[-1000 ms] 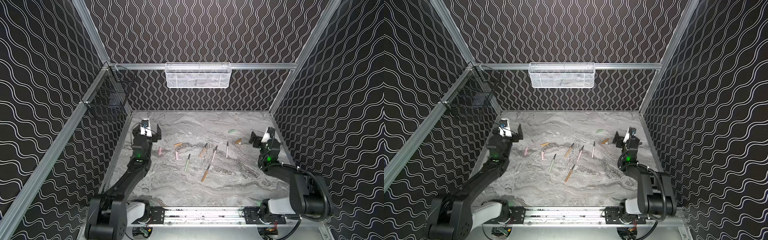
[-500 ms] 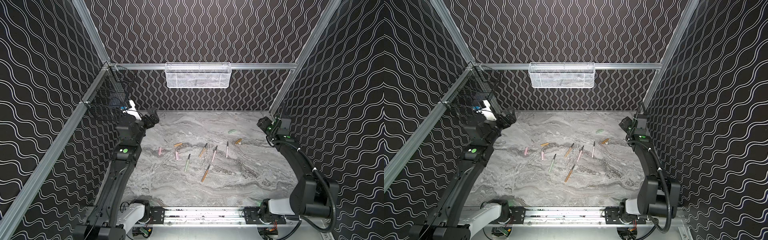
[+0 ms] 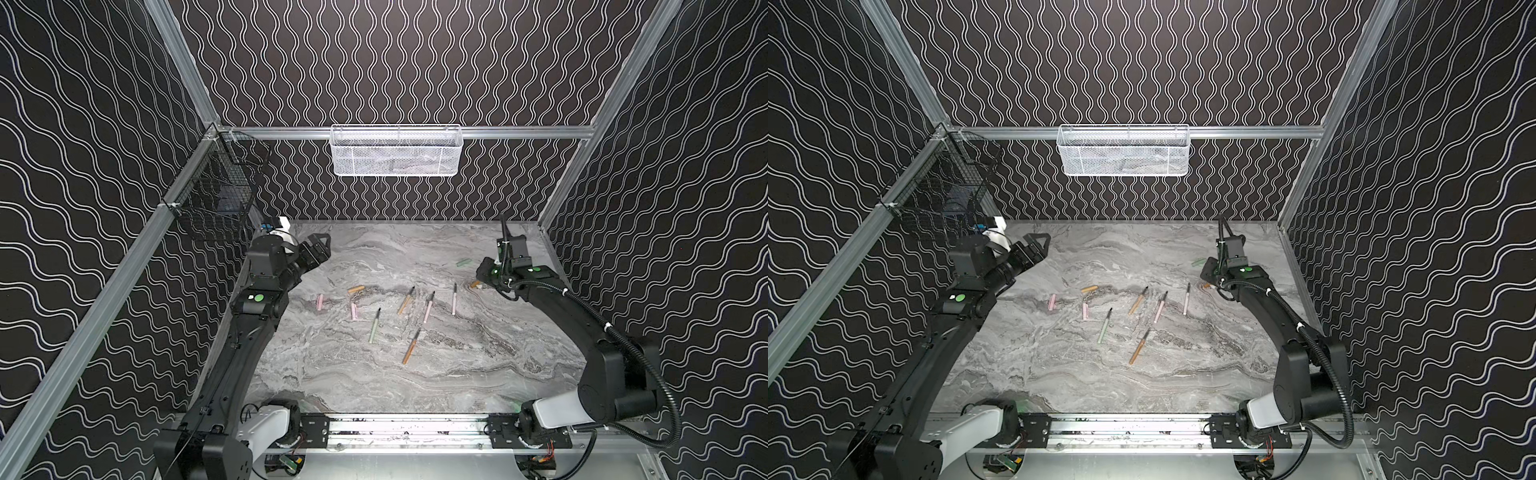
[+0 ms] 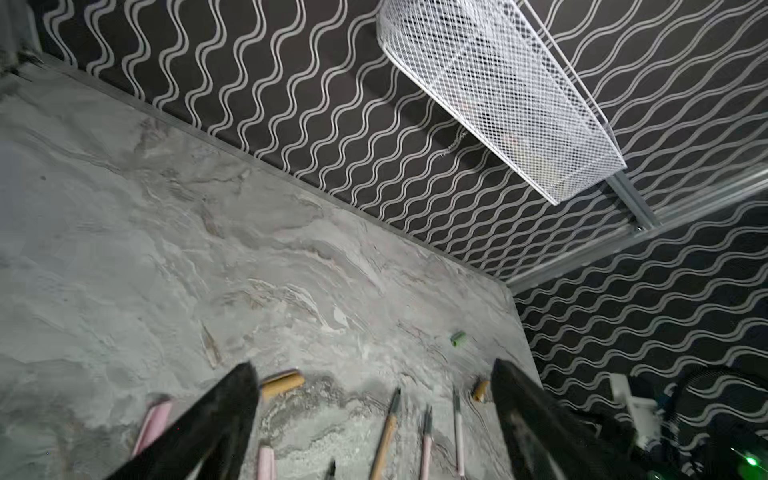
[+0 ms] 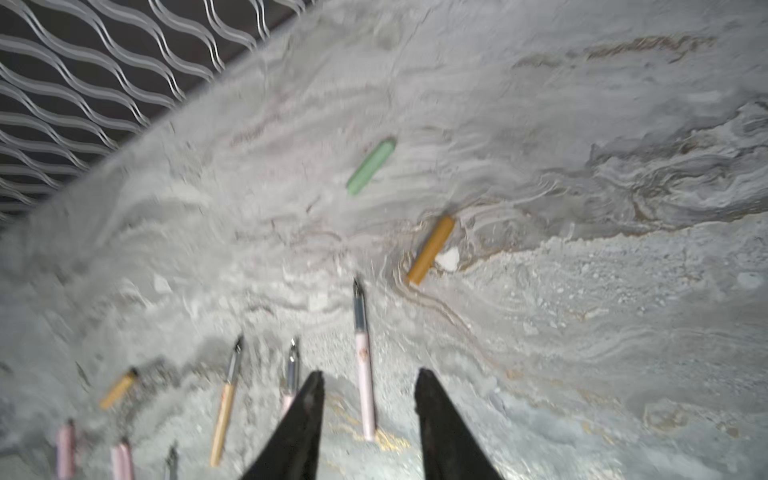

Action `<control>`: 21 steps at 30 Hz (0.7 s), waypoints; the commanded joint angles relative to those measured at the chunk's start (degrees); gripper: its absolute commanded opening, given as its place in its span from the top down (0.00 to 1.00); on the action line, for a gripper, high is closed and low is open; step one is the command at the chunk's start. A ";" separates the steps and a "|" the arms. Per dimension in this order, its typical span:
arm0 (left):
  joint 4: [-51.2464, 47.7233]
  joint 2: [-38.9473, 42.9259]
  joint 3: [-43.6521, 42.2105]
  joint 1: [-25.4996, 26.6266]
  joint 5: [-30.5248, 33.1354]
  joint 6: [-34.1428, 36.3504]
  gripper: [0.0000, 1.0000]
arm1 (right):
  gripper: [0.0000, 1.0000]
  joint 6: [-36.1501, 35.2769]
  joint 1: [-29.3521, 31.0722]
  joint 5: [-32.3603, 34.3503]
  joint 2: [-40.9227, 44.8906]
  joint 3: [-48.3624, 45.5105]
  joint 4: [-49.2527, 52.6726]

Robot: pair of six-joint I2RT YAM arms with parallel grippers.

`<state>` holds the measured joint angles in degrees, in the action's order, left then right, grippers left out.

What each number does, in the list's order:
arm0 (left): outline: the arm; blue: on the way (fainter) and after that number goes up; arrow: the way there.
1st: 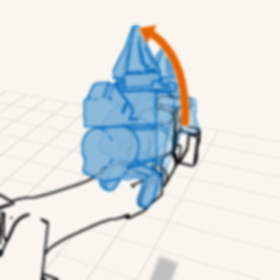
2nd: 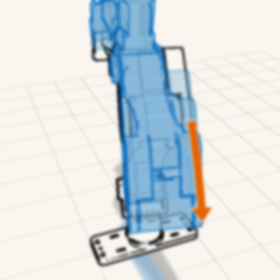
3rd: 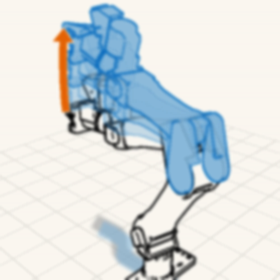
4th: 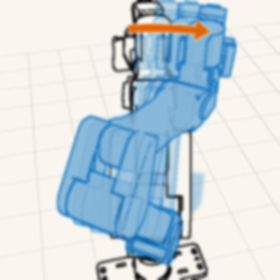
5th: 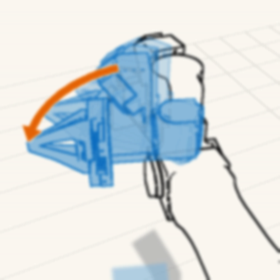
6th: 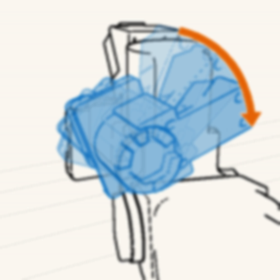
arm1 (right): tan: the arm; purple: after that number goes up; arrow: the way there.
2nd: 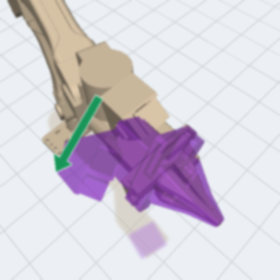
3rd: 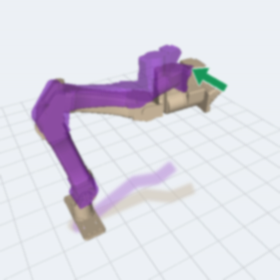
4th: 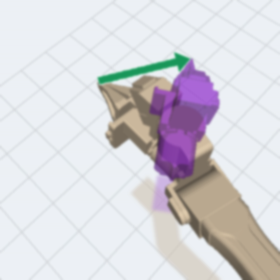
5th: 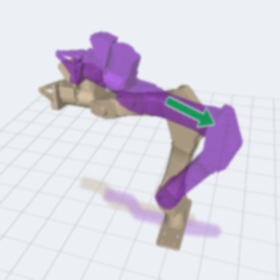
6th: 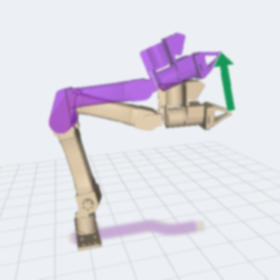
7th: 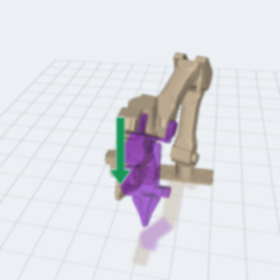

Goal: Insert the pens into the pen caps
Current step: 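Raise both arms and swing the right gripper over the pens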

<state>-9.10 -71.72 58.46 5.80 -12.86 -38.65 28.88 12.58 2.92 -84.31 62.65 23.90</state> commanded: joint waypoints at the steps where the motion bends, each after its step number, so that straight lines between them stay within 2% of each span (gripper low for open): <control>1: 0.29 -1.10 0.93 1.92 -5.71 -0.97 0.11 | 0.64 -2.92 2.90 -0.31 -0.49 -0.54 4.06; 6: -1.15 -1.59 1.92 4.45 -6.07 -0.92 0.11 | 0.65 -3.15 7.33 1.41 -3.24 0.99 6.20; 10: -0.62 -1.42 0.75 4.65 -4.79 -2.30 0.11 | 0.70 -3.26 8.81 0.92 -5.95 3.10 7.10; 15: -1.85 -2.37 0.94 4.63 -4.30 -4.13 0.13 | 0.71 -2.08 11.86 -0.67 -8.94 5.86 7.56; 21: -6.74 -1.32 2.01 4.24 3.76 -3.87 0.12 | 0.72 1.01 21.00 -0.13 -15.70 12.89 7.55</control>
<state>-14.22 -73.49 59.96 10.24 -14.31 -42.02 27.49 31.31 2.50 -97.91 73.12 30.68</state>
